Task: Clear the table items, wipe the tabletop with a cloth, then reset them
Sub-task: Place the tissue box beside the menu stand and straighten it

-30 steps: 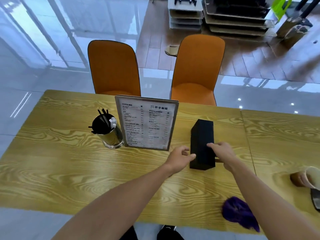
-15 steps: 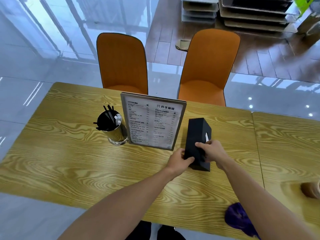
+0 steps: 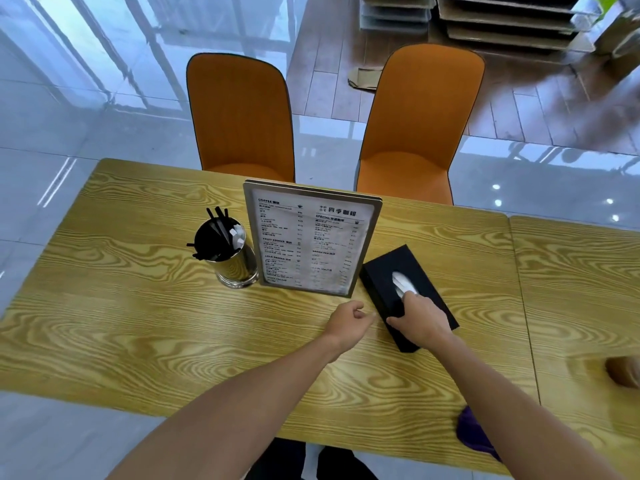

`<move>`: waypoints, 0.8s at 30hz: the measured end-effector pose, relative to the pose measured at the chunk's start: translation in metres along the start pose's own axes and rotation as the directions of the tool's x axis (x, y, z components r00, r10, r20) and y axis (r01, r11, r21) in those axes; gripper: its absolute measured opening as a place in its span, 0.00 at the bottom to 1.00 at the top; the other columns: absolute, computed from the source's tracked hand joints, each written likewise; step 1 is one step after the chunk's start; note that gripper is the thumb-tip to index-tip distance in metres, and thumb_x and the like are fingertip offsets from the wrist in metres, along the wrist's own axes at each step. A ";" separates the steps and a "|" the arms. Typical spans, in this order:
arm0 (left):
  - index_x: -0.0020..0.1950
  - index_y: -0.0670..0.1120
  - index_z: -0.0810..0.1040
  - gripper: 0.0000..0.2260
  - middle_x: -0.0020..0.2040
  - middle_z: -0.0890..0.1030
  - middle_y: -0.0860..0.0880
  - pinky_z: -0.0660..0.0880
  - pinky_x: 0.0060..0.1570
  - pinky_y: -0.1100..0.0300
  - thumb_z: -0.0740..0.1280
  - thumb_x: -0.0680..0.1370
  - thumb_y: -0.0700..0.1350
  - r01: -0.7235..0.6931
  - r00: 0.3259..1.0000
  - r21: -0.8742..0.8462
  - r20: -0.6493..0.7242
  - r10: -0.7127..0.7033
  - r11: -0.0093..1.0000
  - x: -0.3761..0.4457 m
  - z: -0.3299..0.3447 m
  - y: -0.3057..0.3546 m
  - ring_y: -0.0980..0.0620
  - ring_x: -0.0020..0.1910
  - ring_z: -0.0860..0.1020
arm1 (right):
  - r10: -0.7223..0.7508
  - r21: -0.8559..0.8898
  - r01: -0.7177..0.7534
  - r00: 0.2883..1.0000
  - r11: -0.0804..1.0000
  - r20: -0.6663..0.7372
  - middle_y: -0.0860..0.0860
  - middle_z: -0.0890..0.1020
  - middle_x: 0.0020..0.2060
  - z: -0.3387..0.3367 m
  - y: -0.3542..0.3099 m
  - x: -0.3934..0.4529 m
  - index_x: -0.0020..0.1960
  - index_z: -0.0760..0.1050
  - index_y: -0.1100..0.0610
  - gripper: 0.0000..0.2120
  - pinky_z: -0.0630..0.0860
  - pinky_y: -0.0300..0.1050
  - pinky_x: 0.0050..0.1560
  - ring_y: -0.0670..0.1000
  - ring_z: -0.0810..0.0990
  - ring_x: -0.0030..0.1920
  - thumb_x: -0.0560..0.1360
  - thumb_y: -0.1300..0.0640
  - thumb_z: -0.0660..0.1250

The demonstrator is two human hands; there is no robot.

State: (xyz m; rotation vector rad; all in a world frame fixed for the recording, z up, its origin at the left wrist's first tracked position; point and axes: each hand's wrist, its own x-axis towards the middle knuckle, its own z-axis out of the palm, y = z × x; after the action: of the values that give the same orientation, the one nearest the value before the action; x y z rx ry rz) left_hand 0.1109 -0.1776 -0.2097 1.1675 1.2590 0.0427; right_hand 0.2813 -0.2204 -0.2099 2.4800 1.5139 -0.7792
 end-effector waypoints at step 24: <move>0.76 0.42 0.69 0.22 0.75 0.72 0.45 0.69 0.65 0.63 0.66 0.82 0.41 -0.087 0.984 -0.020 -0.160 0.083 0.996 0.019 0.011 0.006 0.50 0.71 0.73 | -0.330 -0.375 0.293 0.943 0.880 -0.036 0.47 0.76 0.53 -0.005 0.052 0.007 0.61 0.70 0.52 0.17 0.69 0.43 0.41 0.51 0.72 0.55 0.76 0.66 0.62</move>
State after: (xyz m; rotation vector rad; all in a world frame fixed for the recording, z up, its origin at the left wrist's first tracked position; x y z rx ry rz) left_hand 0.1296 -0.1706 -0.2206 1.2132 1.3441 0.2193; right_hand 0.3307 -0.2382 -0.2169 2.0564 1.9231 -0.3652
